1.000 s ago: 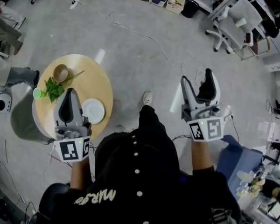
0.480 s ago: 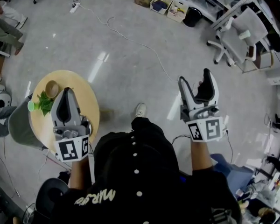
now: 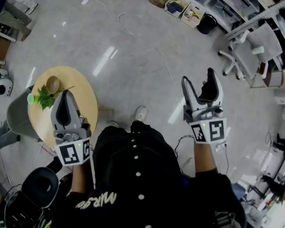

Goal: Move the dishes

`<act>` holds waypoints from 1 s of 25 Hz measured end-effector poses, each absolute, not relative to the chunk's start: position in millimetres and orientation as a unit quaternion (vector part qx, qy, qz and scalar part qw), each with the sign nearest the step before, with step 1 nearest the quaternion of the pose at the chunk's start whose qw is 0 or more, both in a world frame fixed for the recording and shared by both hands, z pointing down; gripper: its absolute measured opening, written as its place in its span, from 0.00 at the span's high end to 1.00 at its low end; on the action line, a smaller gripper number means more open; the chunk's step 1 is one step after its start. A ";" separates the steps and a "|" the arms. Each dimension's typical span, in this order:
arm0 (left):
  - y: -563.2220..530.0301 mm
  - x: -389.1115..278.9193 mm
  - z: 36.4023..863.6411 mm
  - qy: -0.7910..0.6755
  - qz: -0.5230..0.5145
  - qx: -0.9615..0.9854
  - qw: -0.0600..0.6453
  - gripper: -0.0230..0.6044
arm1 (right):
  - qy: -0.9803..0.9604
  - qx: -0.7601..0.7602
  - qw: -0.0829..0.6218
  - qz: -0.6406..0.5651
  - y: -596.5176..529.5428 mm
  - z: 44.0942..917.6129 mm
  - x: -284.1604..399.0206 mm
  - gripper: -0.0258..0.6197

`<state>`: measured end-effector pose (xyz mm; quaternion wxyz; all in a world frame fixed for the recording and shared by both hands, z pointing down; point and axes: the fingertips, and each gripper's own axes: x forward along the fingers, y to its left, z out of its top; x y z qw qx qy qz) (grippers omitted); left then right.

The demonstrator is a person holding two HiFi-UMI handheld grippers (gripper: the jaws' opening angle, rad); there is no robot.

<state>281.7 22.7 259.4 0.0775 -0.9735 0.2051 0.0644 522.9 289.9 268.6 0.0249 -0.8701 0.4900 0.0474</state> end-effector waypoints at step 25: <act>-78.8 28.3 232.0 0.495 0.064 -0.861 0.098 0.96 | 0.736 -0.675 0.040 0.046 1.7 243.5 381.5 0.40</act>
